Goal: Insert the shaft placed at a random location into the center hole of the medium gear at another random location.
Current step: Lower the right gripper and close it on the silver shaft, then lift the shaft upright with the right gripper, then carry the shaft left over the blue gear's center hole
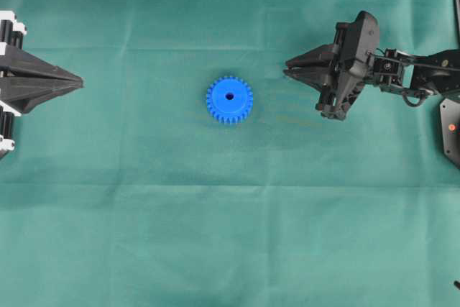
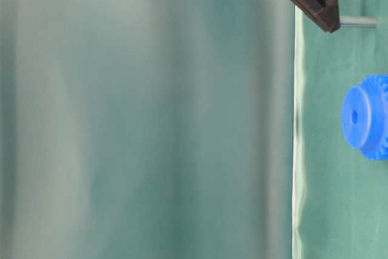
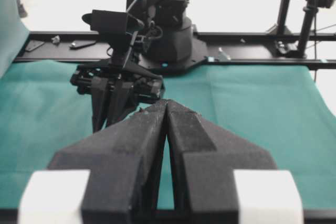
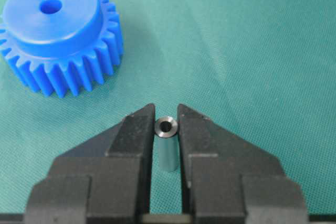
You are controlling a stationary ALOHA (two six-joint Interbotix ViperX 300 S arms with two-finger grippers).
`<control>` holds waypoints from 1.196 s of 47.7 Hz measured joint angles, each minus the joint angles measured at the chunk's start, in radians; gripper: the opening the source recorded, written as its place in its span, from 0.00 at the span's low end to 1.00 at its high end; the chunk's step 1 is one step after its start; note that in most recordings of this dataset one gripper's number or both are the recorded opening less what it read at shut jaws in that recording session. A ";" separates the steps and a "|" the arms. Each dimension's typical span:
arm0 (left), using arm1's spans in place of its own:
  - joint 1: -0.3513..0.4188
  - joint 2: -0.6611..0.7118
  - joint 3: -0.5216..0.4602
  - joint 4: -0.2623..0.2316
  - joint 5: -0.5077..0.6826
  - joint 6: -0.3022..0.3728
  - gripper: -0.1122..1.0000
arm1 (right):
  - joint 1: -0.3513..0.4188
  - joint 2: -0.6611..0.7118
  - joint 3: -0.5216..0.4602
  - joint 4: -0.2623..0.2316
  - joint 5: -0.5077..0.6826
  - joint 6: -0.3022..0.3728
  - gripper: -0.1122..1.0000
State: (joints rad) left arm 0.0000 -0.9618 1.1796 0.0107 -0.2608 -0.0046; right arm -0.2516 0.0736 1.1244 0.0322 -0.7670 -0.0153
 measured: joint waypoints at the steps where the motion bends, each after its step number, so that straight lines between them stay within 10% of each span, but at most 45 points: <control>1: 0.000 0.000 0.000 0.000 0.000 0.000 0.10 | 0.000 0.000 0.000 -0.002 0.000 0.000 0.22; 28: 0.000 0.002 0.000 0.002 0.000 -0.002 0.10 | 0.000 -0.314 -0.041 -0.014 0.319 -0.021 0.22; 57: 0.000 0.002 0.000 0.000 0.000 -0.002 0.10 | 0.023 -0.267 -0.092 -0.014 0.328 -0.025 0.22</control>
State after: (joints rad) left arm 0.0000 -0.9603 1.1796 0.0107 -0.2608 -0.0061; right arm -0.2286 -0.1933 1.0324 0.0184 -0.4387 -0.0399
